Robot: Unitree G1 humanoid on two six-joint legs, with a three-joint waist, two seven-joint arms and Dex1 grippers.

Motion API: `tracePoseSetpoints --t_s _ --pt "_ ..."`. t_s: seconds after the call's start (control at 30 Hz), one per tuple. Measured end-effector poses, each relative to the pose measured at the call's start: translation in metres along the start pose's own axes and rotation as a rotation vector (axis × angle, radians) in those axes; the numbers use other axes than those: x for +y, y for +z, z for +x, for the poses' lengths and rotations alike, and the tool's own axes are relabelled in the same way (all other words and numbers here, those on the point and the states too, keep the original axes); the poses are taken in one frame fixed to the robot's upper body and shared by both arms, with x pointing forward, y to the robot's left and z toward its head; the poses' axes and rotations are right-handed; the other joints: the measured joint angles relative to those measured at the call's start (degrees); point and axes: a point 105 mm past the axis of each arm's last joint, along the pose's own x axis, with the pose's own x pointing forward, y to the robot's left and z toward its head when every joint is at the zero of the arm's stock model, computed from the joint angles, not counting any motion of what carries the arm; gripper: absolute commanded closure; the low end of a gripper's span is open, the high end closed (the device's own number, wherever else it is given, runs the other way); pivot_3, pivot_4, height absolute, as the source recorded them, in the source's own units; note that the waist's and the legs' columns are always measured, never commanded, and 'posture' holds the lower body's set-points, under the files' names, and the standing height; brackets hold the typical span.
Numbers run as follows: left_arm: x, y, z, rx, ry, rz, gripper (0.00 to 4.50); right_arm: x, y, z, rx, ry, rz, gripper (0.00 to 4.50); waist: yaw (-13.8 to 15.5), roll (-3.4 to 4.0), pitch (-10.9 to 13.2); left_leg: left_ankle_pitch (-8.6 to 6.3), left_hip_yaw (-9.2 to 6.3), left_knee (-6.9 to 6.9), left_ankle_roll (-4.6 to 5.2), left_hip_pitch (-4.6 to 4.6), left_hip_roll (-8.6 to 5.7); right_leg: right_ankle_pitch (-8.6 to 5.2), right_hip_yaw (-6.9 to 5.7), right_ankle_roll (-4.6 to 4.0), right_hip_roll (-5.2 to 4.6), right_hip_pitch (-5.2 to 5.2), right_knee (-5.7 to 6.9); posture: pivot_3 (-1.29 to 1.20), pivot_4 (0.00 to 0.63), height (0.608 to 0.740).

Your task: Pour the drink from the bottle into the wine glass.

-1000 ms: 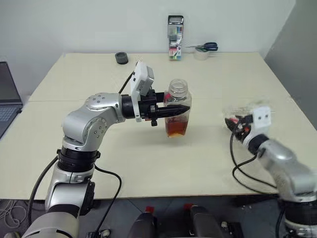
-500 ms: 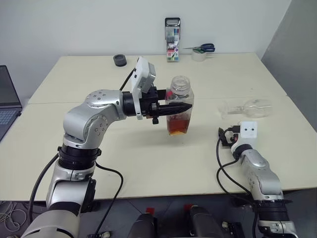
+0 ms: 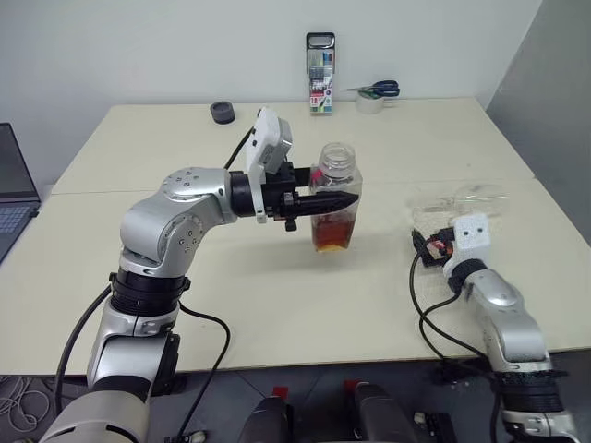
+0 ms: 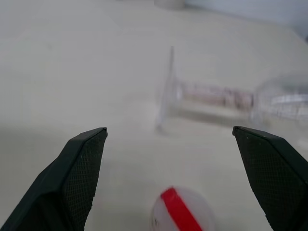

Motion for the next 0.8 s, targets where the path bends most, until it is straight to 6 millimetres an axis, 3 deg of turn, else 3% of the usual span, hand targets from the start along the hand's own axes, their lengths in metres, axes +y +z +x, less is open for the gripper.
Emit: tracePoseSetpoints --t_s 0.1,0.17,0.27,0.37,0.5,0.6,0.7,0.8 --pt "0.016 0.001 -0.008 -0.020 0.128 0.003 2.66 0.031 0.042 -0.010 -0.089 0.271 0.002 0.04 -0.02 -0.01 0.01 -0.02 -0.05 0.02 0.03 0.00 0.01 0.00 -0.02 0.00 0.00 0.01 -0.01 0.00 0.150 0.740" --pt "0.038 0.001 -0.019 -0.032 0.283 0.019 2.66 0.049 0.065 -0.018 -0.113 0.452 0.010 0.04 0.04 -0.03 0.02 -0.03 -0.07 0.06 0.04 0.01 0.01 0.01 -0.05 0.01 0.00 0.05 -0.03 0.00 0.150 0.740" --pt "0.084 -0.007 -0.049 -0.021 0.625 0.065 2.66 0.074 0.108 -0.026 -0.171 0.699 0.046 0.04 -0.02 -0.05 0.03 -0.03 -0.07 0.04 0.05 0.05 0.03 0.02 -0.03 0.01 0.01 0.03 -0.03 0.00 0.150 0.740" --pt "0.115 -0.013 -0.090 -0.053 0.924 0.064 2.66 0.086 0.140 -0.025 -0.225 0.825 0.101 0.04 0.15 -0.14 0.08 -0.03 -0.13 0.04 0.04 -0.04 0.05 0.03 -0.06 -0.01 -0.11 -0.02 -0.08 0.00 0.150 0.740" --pt "0.123 -0.024 -0.122 -0.082 1.122 0.053 2.66 0.095 0.152 -0.016 -0.232 0.876 0.172 0.04 0.85 -0.16 0.08 0.01 -0.12 0.06 -0.07 -0.18 -0.07 0.03 -0.12 0.02 -0.47 -0.05 -0.24 0.00 0.150 0.740" --pt "0.122 -0.048 -0.145 -0.068 1.227 0.004 2.66 0.106 0.157 -0.013 -0.240 0.919 0.186 0.04 0.99 -0.16 0.08 0.00 -0.12 0.08 -0.07 -0.28 -0.12 0.06 -0.12 0.08 -0.52 -0.10 -0.33 0.00 0.150 0.740" --pt "0.119 -0.069 -0.157 -0.054 1.264 -0.040 2.66 0.109 0.159 -0.013 -0.243 0.936 0.176 0.04 1.19 -0.20 0.06 0.00 -0.20 0.09 -0.06 -0.35 -0.11 0.11 -0.20 0.13 -0.52 -0.10 -0.44 0.00 0.150 0.740" --pt "0.118 -0.073 -0.161 -0.083 1.263 -0.044 2.66 0.113 0.157 -0.012 -0.232 0.947 0.166 0.04 1.20 -0.20 0.06 0.00 -0.23 0.09 -0.06 -0.40 -0.09 0.16 -0.24 0.17 -0.51 -0.10 -0.55 0.00 0.150 0.740"
